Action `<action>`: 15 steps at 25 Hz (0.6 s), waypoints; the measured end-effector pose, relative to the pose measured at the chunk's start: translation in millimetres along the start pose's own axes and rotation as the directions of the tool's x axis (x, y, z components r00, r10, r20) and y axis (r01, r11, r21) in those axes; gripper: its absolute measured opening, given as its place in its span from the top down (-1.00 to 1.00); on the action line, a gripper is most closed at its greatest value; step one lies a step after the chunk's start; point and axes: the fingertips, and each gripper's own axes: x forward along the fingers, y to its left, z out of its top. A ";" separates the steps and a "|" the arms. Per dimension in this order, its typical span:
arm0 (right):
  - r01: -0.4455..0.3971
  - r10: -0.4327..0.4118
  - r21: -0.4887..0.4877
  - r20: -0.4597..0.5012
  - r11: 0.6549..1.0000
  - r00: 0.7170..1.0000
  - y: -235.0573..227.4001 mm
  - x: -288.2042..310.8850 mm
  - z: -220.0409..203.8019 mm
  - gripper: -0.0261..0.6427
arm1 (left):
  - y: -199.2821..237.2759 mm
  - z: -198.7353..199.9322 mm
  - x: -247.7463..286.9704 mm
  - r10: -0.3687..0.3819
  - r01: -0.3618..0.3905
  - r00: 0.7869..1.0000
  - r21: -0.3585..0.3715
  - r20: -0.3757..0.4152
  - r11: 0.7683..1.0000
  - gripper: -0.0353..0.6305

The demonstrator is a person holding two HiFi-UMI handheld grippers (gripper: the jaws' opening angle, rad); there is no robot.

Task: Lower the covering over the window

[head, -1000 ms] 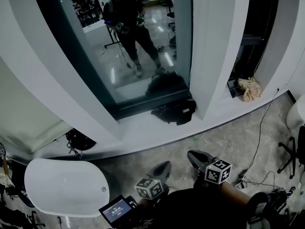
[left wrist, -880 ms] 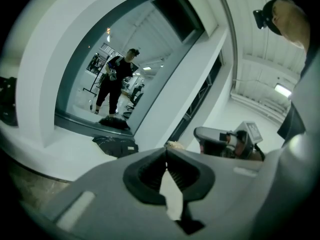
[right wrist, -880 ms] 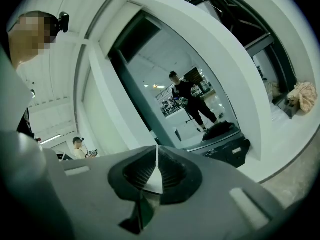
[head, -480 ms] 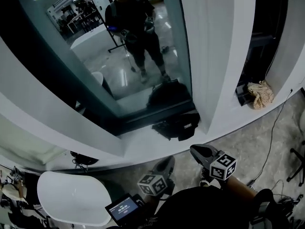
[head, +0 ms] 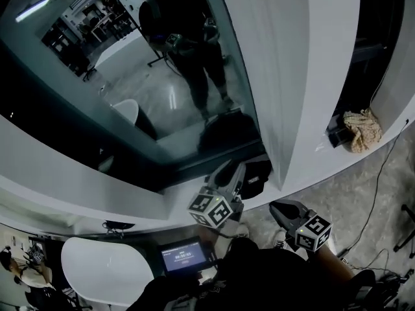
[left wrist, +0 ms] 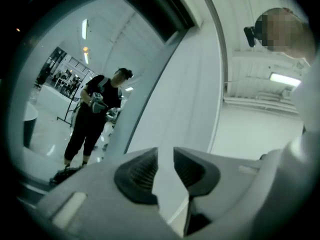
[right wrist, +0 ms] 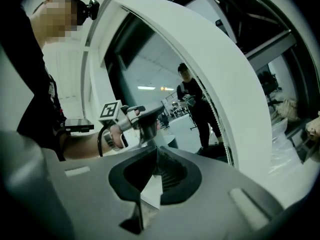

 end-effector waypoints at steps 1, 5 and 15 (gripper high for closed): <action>0.001 -0.001 -0.001 0.000 1.000 1.000 -2.1 3.2 1.6 0.89 | 3.2 12.4 13.2 -0.020 0.020 1.000 0.016 0.020 1.000 0.61; 0.060 -0.059 -0.020 0.010 0.998 0.998 -7.6 19.6 18.3 0.89 | 4.8 67.0 71.9 -0.158 0.152 0.983 0.066 0.095 0.986 0.47; 0.308 -0.300 -0.076 0.100 0.948 0.949 -32.6 25.9 48.5 0.90 | -11.8 171.2 185.9 -0.376 0.352 0.893 0.136 0.248 0.926 0.19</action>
